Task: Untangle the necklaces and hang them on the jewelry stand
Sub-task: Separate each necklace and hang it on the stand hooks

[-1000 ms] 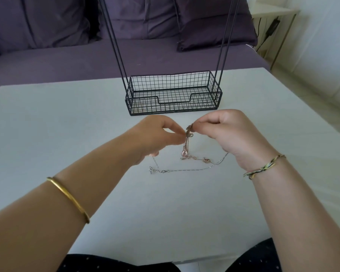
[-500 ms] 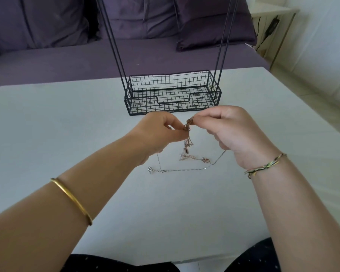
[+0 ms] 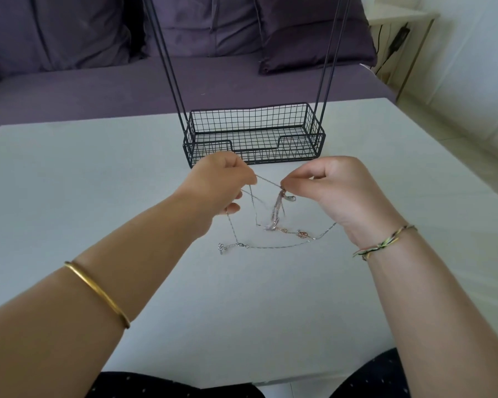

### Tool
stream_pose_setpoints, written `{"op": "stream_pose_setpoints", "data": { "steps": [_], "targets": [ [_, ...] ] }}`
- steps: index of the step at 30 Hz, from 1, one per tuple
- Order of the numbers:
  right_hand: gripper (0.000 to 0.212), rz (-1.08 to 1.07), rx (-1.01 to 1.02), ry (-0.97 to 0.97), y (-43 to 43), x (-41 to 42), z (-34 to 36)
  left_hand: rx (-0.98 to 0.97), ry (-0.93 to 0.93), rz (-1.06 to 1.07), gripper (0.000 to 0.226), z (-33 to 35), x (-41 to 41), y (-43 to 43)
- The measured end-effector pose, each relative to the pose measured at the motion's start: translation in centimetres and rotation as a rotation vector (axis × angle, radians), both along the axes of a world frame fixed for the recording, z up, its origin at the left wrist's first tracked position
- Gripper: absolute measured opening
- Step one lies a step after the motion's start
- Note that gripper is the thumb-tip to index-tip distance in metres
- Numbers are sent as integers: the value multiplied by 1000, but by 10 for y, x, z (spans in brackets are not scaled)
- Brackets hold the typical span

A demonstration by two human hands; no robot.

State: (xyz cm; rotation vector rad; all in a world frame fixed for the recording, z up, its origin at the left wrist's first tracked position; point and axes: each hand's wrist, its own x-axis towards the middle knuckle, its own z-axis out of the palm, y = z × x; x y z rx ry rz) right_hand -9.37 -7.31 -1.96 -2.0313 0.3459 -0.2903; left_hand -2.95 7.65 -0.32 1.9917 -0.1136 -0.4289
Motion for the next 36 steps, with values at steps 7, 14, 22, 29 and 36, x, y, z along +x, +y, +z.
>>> {"op": "stream_pose_setpoints", "data": {
  "steps": [7, 14, 22, 29, 36],
  "targets": [
    [20, 15, -49, 41, 1, 0, 2, -164, 103, -43, 10, 2, -3, 0],
    [18, 32, 44, 35, 1, -1, 6, 16, -144, -14, 10, 1, -1, -1],
    [11, -93, 226, -15, 1, 0, 5, 145, -217, -55, 10, -4, -1, 0],
    [3, -134, 310, -20, 1, 0, 4, 145, -125, -23, 10, -3, 0, 4],
    [11, -86, 347, -17, 4, 0, 5, 68, -209, -55, 10, -1, -5, 0]
  ]
}}
